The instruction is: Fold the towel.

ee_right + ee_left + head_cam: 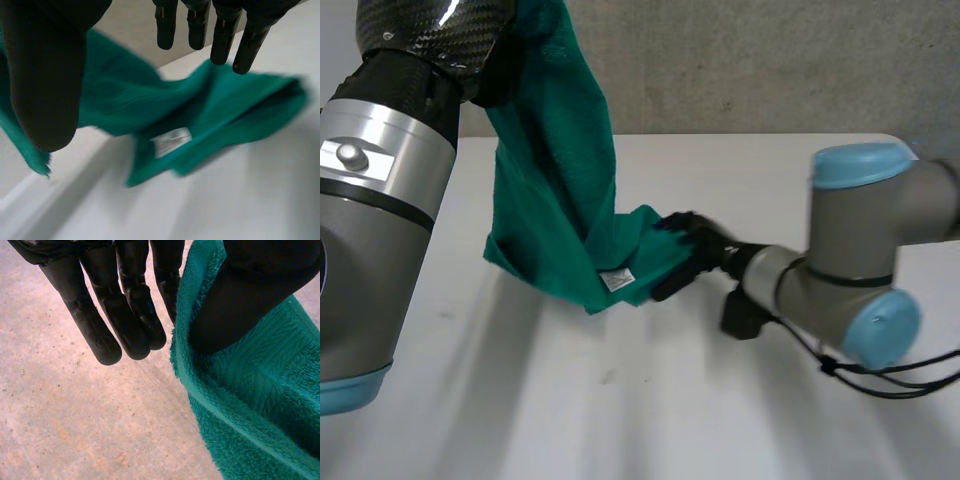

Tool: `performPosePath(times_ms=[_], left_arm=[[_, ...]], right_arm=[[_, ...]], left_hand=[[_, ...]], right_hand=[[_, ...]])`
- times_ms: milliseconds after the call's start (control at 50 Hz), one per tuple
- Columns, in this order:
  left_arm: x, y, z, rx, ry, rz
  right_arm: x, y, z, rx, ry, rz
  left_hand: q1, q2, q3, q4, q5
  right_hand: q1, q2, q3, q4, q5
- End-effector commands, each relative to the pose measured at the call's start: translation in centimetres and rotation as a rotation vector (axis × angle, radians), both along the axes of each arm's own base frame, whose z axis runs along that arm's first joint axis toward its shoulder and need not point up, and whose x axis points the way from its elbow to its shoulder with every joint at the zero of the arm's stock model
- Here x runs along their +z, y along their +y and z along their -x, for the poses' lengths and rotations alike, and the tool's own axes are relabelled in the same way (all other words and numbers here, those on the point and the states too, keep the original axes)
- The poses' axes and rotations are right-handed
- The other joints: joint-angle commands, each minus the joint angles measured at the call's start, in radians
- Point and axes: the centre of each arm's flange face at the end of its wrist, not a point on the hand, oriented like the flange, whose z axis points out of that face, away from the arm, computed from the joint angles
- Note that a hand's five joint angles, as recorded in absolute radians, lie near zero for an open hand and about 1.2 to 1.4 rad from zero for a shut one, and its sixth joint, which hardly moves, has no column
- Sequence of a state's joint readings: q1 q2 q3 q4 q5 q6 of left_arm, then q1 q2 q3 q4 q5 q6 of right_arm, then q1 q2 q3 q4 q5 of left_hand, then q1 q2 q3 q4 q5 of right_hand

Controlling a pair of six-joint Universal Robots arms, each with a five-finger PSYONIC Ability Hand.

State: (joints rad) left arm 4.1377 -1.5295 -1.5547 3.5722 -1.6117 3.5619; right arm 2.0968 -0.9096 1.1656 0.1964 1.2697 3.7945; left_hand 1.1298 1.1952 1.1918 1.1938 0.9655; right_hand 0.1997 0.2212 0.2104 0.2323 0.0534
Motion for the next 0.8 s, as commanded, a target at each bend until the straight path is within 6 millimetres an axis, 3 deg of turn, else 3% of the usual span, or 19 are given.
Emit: performPosePath(times_ms=[20, 60, 140, 200, 220, 280, 360, 380, 440, 460, 520, 540, 580, 600, 620, 700, 800], left_arm=[[0.0, 0.1, -0.1, 0.003, 0.002, -0.002], [0.1, 0.2, -0.2, 0.003, 0.006, 0.003], [0.8, 0.4, -0.4, 0.008, 0.02, 0.022], [1.1, 0.6, -0.5, 0.008, 0.026, 0.029], [1.1, 0.6, -0.5, 0.007, 0.026, 0.029], [1.1, 0.6, -0.6, 0.01, 0.028, 0.031], [1.3, 0.3, -0.9, 0.02, 0.03, 0.035], [1.3, 0.3, -0.9, 0.023, 0.031, 0.037], [1.3, -0.1, -1.3, 0.04, 0.031, 0.035], [1.2, -0.3, -1.4, 0.046, 0.03, 0.034], [0.8, -0.8, -1.8, 0.064, 0.025, 0.018], [0.7, -0.8, -1.9, 0.063, 0.026, 0.012], [0.1, -0.9, -2.0, 0.063, 0.022, -0.006], [-0.2, -1.0, -2.0, 0.063, 0.023, -0.014], [-1.0, -1.2, -2.3, 0.066, 0.022, -0.043], [-2.5, -1.4, -2.4, 0.062, 0.015, -0.09], [-4.6, -2.0, -2.9, 0.07, 0.015, -0.163]], right_arm=[[-0.7, 0.9, -4.1, 0.044, -0.058, 0.036], [-1.6, 1.3, -6.4, 0.071, -0.079, 0.06], [-2.6, 1.2, -7.9, 0.087, -0.085, 0.077], [-3.1, 0.7, -8.1, 0.061, -0.077, 0.089], [-3.2, 0.0, -7.7, -0.002, -0.059, 0.113], [-2.8, -0.7, -7.0, -0.095, -0.029, 0.149], [0.1, -1.7, -5.4, -0.158, 0.044, 0.264], [2.1, -1.7, -4.5, -0.14, 0.092, 0.343], [3.3, -1.7, -4.0, -0.13, 0.118, 0.392], [7.0, -2.4, -1.5, -0.098, 0.266, 0.584], [10.0, -2.5, -0.1, -0.076, 0.363, 0.73], [11.9, -2.1, 0.5, -0.055, 0.419, 0.81], [12.8, -1.7, 0.8, -0.04, 0.445, 0.845], [15.2, -1.0, 1.8, -0.019, 0.515, 0.917], [15.9, -0.9, 2.1, -0.016, 0.54, 0.937], [17.6, -1.5, 4.2, 0.019, 0.667, 0.934], [15.9, -2.6, 4.3, 0.16, 0.749, 0.875]], left_hand=[[0.266, 0.201, 0.204, 0.202, 0.256], [0.266, 0.201, 0.204, 0.202, 0.256], [0.266, 0.201, 0.204, 0.202, 0.256], [0.266, 0.201, 0.204, 0.202, 0.256], [0.266, 0.201, 0.204, 0.202, 0.256], [0.266, 0.201, 0.204, 0.202, 0.256], [0.266, 0.201, 0.204, 0.202, 0.256], [0.266, 0.201, 0.204, 0.202, 0.256], [0.266, 0.201, 0.204, 0.202, 0.256], [0.266, 0.201, 0.204, 0.202, 0.256], [0.266, 0.201, 0.204, 0.202, 0.256], [0.266, 0.201, 0.204, 0.202, 0.256], [0.266, 0.201, 0.204, 0.202, 0.256], [0.266, 0.201, 0.204, 0.202, 0.256], [0.266, 0.201, 0.204, 0.202, 0.256], [0.266, 0.201, 0.204, 0.202, 0.256], [0.266, 0.201, 0.204, 0.202, 0.256]], right_hand=[[-0.025, -0.047, -0.036, -0.058, -0.053], [-0.025, -0.047, -0.036, -0.058, -0.053], [-0.01, -0.031, -0.02, -0.042, -0.038], [0.353, 0.332, 0.343, 0.321, 0.325], [1.111, 1.089, 1.1, 1.078, 1.082], [1.197, 1.175, 1.186, 1.164, 1.168], [1.197, 1.175, 1.186, 1.164, 1.168], [1.197, 1.175, 1.186, 1.164, 1.168], [1.197, 1.175, 1.186, 1.164, 1.168], [1.197, 1.175, 1.186, 1.164, 1.168], [1.197, 1.175, 1.186, 1.164, 1.168], [1.197, 1.175, 1.186, 1.164, 1.168], [1.197, 1.175, 1.186, 1.164, 1.168], [1.197, 1.175, 1.186, 1.164, 1.168], [1.197, 1.175, 1.186, 1.164, 1.168], [1.197, 1.175, 1.186, 1.164, 1.168], [1.197, 1.175, 1.186, 1.164, 1.168]])
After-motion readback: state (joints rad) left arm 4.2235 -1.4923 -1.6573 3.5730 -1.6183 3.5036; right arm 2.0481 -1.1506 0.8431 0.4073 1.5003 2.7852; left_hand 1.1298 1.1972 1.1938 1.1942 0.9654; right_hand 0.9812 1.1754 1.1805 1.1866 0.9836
